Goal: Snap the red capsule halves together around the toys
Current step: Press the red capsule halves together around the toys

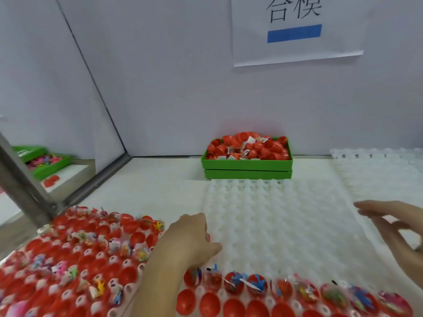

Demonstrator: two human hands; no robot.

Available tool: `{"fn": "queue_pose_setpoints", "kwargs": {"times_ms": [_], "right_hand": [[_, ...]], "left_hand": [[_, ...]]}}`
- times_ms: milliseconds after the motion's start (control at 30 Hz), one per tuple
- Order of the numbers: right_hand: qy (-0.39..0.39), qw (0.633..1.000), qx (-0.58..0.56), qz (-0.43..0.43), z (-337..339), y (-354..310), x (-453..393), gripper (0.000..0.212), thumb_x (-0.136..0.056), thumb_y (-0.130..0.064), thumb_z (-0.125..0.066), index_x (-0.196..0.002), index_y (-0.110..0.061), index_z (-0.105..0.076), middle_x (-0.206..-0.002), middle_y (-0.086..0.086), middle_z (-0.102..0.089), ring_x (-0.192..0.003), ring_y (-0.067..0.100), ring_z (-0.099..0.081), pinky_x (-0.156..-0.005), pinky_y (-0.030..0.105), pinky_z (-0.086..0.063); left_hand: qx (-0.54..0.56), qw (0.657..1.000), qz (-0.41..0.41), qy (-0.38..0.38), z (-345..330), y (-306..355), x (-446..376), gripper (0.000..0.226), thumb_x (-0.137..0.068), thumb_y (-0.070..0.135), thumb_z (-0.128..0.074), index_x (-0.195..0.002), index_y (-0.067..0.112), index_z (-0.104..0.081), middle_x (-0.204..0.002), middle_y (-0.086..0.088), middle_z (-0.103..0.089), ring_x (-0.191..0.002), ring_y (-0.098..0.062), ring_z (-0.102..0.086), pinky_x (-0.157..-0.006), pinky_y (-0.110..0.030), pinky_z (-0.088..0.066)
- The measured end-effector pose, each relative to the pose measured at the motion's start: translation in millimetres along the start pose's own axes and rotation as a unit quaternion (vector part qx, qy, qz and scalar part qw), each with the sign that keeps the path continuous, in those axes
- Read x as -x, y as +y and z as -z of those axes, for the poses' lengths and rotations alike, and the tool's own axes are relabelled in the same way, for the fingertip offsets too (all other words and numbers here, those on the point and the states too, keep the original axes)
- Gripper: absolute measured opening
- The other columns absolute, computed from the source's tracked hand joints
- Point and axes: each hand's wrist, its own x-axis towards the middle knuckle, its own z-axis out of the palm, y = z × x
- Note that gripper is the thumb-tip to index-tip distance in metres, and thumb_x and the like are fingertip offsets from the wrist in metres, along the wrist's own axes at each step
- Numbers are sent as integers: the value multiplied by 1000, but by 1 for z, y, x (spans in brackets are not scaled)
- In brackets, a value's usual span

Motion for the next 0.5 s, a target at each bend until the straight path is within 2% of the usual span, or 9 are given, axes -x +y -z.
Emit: {"fn": "queue_pose_setpoints", "kwargs": {"times_ms": [200,333,433,500], "right_hand": [[18,999,3,32,6,-29,-4,29,-94,-39,-45,-115,-46,-63,-105,-31,-65,-93,-2,-65,-74,9,-48],[39,998,21,43,7,-41,-4,33,-92,-18,-54,-110,-44,-65,-103,-32,-64,-91,-7,-63,-75,4,-46],[17,999,23,46,7,-43,-3,46,-89,1,-62,-110,-40,-65,-97,-27,-68,-92,-6,-64,-74,8,-49],[-3,999,20,36,8,-44,-3,52,-83,7,-69,-110,-37,-66,-96,-25,-69,-92,-5,-65,-75,15,-51]], "left_hand": [[-25,999,19,22,-1,9,4,24,-91,42,-61,-100,22,-51,-110,0,-47,-95,-20,-57,-77,-29,-48],[-63,995,36,65,-7,18,4,22,-92,37,-58,-104,19,-50,-108,-3,-46,-95,-24,-55,-79,-32,-49],[-69,992,52,93,-9,23,5,14,-94,30,-56,-97,20,-46,-99,-1,-41,-87,-23,-49,-73,-30,-43],[-87,986,56,133,-10,27,8,12,-95,23,-51,-92,21,-40,-91,1,-32,-81,-21,-43,-69,-30,-40]]}}
